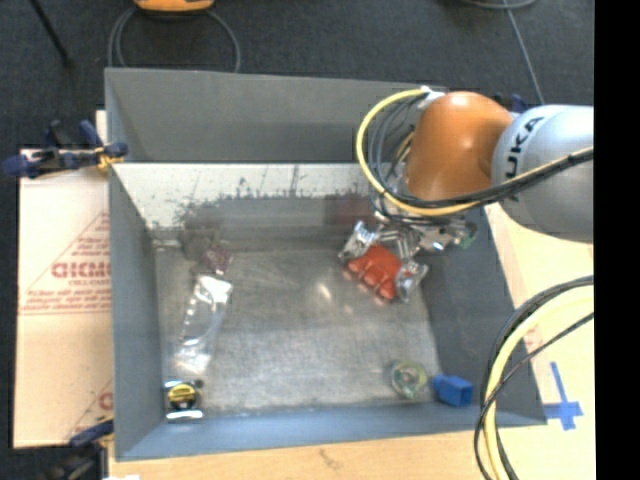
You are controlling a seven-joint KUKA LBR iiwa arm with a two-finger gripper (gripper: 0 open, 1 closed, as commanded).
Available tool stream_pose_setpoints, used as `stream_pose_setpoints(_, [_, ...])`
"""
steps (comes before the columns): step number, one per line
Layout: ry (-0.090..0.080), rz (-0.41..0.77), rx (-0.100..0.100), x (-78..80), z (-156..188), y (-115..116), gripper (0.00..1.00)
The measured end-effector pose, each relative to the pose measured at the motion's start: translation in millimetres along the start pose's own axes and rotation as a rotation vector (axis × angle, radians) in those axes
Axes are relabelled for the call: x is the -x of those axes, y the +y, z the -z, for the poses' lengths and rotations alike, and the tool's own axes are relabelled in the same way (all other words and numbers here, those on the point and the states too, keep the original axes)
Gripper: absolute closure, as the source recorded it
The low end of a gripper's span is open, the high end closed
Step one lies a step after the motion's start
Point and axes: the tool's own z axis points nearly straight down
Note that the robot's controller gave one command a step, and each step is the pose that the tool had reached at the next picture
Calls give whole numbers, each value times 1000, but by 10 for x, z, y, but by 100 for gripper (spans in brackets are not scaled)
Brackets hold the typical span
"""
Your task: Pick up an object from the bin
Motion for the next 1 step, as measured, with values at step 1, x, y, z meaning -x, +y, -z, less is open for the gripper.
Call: stream_pose_setpoints(1, [-3, -12, -4, -286, 218, -250, 0])
